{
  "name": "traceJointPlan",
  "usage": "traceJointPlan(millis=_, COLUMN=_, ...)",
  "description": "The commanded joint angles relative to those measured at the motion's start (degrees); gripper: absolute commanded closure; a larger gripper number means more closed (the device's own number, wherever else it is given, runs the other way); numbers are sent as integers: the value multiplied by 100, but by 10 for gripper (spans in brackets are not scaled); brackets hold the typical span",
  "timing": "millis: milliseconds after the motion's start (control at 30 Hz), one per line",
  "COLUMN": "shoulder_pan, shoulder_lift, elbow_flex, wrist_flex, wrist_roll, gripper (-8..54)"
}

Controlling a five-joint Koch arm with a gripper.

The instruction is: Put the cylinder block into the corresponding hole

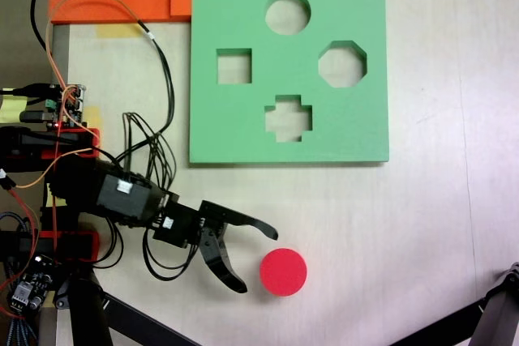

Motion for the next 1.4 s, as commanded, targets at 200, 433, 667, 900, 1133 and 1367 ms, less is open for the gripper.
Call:
traceJointPlan(millis=200, shoulder_pan=114, shoulder_lift=-765, elbow_flex=-615, wrist_flex=-1020, wrist_roll=105, gripper=-63)
traceJointPlan(millis=433, shoulder_pan=272, shoulder_lift=-1345, elbow_flex=-1521, wrist_flex=-1011, wrist_roll=123, gripper=-62)
traceJointPlan(millis=667, shoulder_pan=290, shoulder_lift=-1723, elbow_flex=-2470, wrist_flex=-747, wrist_roll=141, gripper=-56)
traceJointPlan(millis=900, shoulder_pan=237, shoulder_lift=-1696, elbow_flex=-2637, wrist_flex=-158, wrist_roll=141, gripper=162)
traceJointPlan(millis=1133, shoulder_pan=123, shoulder_lift=-1521, elbow_flex=-2487, wrist_flex=167, wrist_roll=149, gripper=221)
traceJointPlan(millis=1367, shoulder_pan=-773, shoulder_lift=-70, elbow_flex=-2426, wrist_flex=598, wrist_roll=158, gripper=272)
